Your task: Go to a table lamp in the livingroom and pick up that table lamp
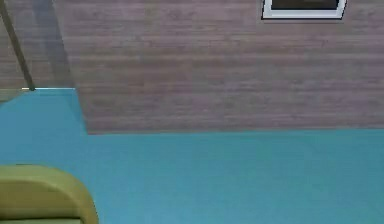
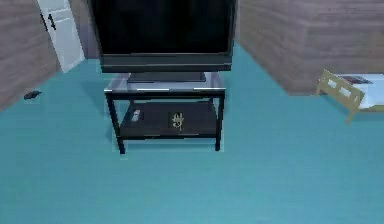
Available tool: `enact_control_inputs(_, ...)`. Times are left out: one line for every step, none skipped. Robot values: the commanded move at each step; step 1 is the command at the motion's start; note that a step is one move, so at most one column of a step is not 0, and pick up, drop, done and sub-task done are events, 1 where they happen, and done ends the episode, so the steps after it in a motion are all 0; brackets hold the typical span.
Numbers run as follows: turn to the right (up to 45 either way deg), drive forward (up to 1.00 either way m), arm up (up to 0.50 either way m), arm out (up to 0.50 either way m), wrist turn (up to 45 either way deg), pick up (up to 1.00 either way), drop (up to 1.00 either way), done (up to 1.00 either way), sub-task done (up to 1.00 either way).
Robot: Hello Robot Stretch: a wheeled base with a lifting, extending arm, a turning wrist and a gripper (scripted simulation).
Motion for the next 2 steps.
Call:
enact_control_inputs(0.0, 1.0, 0.0, 0.0, 0.0, 0.0, 0.0, 0.0, 0.0)
enact_control_inputs(-6.0, 0.0, 0.0, 0.0, 0.0, 0.0, 0.0, 0.0, 0.0)
